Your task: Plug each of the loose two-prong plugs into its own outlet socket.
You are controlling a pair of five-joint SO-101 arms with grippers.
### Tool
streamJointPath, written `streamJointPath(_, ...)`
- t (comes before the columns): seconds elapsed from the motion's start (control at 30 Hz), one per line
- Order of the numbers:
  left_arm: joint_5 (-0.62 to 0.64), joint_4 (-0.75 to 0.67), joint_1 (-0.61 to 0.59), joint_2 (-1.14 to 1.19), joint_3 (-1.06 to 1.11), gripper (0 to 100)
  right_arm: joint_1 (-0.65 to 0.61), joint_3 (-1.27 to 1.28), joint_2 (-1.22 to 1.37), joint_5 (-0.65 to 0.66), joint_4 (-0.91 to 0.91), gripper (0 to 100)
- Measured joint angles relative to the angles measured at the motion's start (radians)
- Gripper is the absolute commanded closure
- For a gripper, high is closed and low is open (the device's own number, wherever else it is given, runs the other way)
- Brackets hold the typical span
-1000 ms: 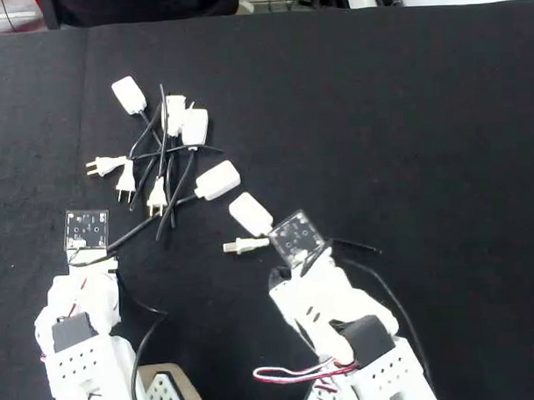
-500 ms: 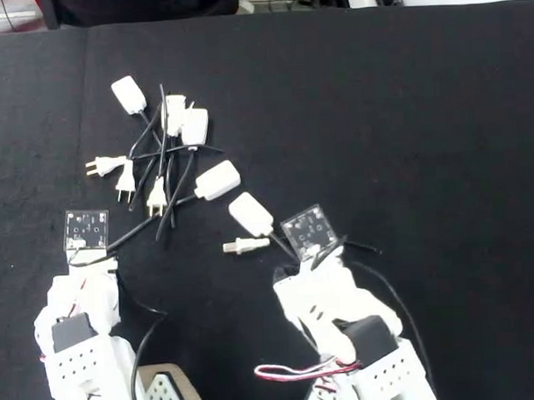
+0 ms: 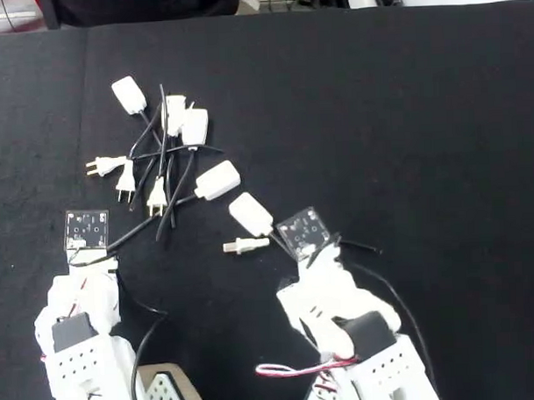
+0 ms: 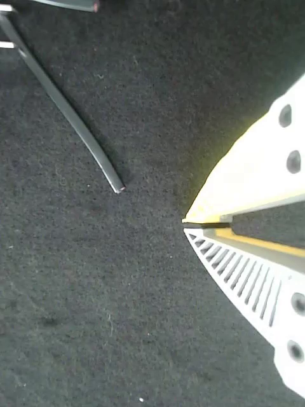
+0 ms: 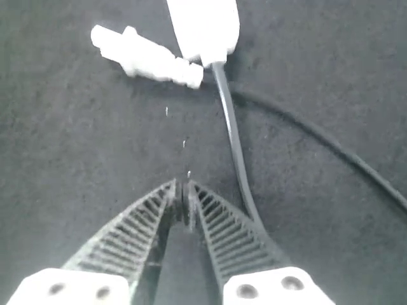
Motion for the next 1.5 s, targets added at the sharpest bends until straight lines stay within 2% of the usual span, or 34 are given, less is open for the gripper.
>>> streamJointPath(0.2, 0.0, 0.0, 0.0, 0.0, 0.0, 97, 0.071, -0.141, 0.35, 0.011, -0.089, 98.6)
streamJointPath(0.43, 0.0, 0.0, 0.0, 0.0, 0.0, 97, 0.084, -0.282, 0.703, 0.009, -0.178, 98.6)
streamJointPath(0.8, 0.0, 0.0, 0.0, 0.0, 0.0, 97, 0.084, -0.295, 0.795, 0.018, -0.235, 98.5)
streamJointPath(1.07, 0.0, 0.0, 0.0, 0.0, 0.0, 97, 0.084, -0.517, 0.835, 0.02, 0.002, 98.6)
streamJointPath(1.27, 0.002, 0.0, 0.0, 0.0, 0.0, 97, 0.084, -0.589, 0.95, 0.02, 0.046, 98.6)
streamJointPath(1.4, 0.002, 0.0, 0.0, 0.0, 0.0, 97, 0.141, -0.672, 1.025, 0.02, 0.068, 98.5)
streamJointPath(1.5, 0.002, 0.0, 0.0, 0.0, 0.0, 97, 0.17, -0.789, 1.066, 0.031, 0.172, 98.5)
